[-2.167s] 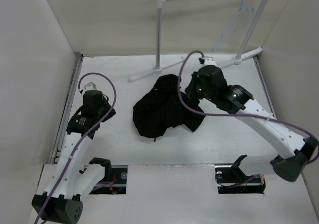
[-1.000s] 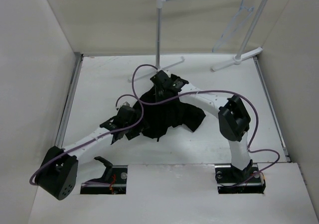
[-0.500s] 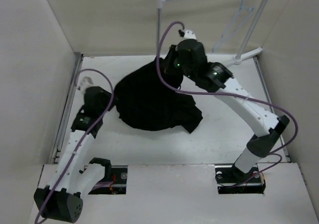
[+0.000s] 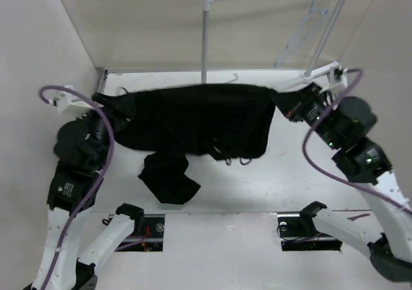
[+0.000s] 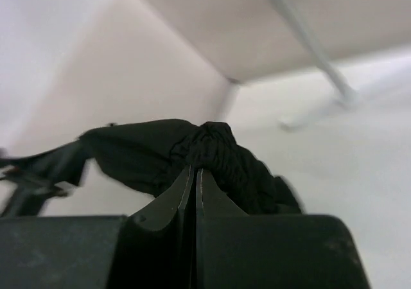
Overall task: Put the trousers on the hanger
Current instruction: Flatten out the trousers at the center of the board.
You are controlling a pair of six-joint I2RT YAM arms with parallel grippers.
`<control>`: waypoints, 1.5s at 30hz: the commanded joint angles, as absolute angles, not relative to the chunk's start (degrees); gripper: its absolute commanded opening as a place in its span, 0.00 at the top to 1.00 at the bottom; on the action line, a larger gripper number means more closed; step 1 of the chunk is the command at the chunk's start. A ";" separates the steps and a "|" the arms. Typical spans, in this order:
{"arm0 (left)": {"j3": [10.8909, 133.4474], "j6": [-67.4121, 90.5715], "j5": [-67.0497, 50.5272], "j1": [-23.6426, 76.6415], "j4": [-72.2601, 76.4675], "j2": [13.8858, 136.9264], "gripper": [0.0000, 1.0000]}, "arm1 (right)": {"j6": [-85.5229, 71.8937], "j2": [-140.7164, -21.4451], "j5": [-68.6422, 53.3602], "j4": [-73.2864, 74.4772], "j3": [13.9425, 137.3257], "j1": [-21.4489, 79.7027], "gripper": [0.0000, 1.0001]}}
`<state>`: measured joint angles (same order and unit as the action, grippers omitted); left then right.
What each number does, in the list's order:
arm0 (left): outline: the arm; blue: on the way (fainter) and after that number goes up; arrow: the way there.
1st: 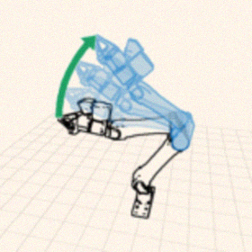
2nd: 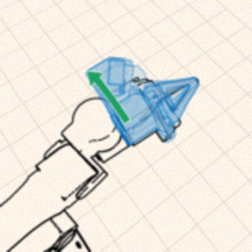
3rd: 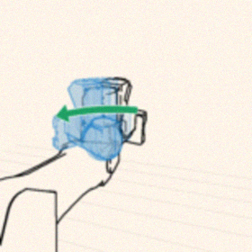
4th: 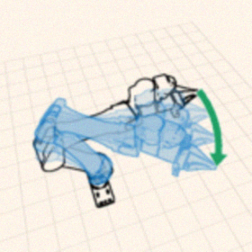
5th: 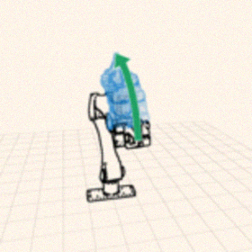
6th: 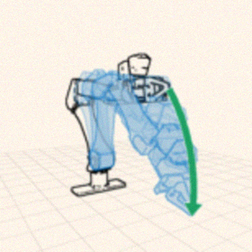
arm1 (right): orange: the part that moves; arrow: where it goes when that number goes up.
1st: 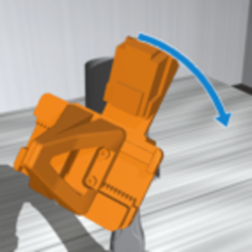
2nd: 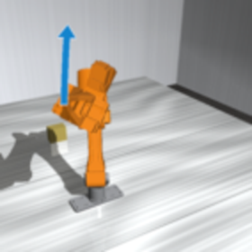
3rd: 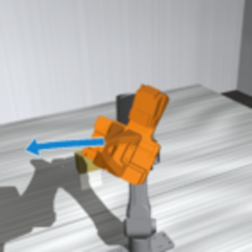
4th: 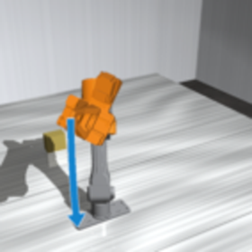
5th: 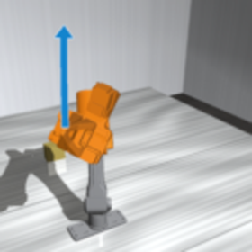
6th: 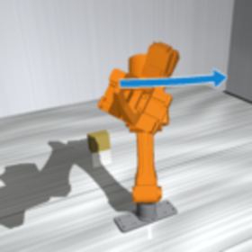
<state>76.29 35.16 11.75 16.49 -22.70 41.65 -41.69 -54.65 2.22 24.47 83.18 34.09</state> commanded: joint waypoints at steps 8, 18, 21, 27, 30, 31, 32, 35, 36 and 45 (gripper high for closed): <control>50.99 36.47 25.22 20.18 -35.59 44.30 0.40 | -54.67 -47.20 -0.62 23.82 40.53 9.72 0.98; 42.02 42.62 22.77 2.27 -38.26 43.59 0.29 | -51.51 -43.16 5.79 26.36 39.46 6.37 0.97; 40.17 44.11 18.38 -5.20 -30.35 47.53 0.29 | -49.66 -41.14 7.91 28.64 39.20 4.97 0.97; 39.64 48.07 14.16 -13.39 -18.91 59.83 0.30 | -46.85 -39.03 3.88 30.32 38.24 1.54 0.97; 40.25 49.04 10.56 -15.16 -16.00 65.81 0.31 | -47.02 -38.94 2.64 30.23 37.79 1.97 0.97; 40.25 50.00 9.59 -15.42 -15.82 67.31 0.32 | -47.02 -38.85 2.55 30.15 37.62 2.32 0.97; 39.91 51.40 9.15 -15.60 -15.91 68.11 0.33 | -46.76 -38.85 2.37 30.06 37.53 2.68 0.97; 38.59 52.82 9.58 -15.52 -14.33 70.13 0.36 | -46.41 -38.06 1.67 29.97 36.92 2.94 0.97; 38.58 52.91 9.58 -15.43 -13.98 71.35 0.40 | -46.41 -37.97 1.15 29.97 36.65 2.94 0.97; 41.04 54.85 11.16 -16.83 -15.28 70.95 0.92 | -46.23 -37.88 0.00 29.97 36.82 3.12 0.97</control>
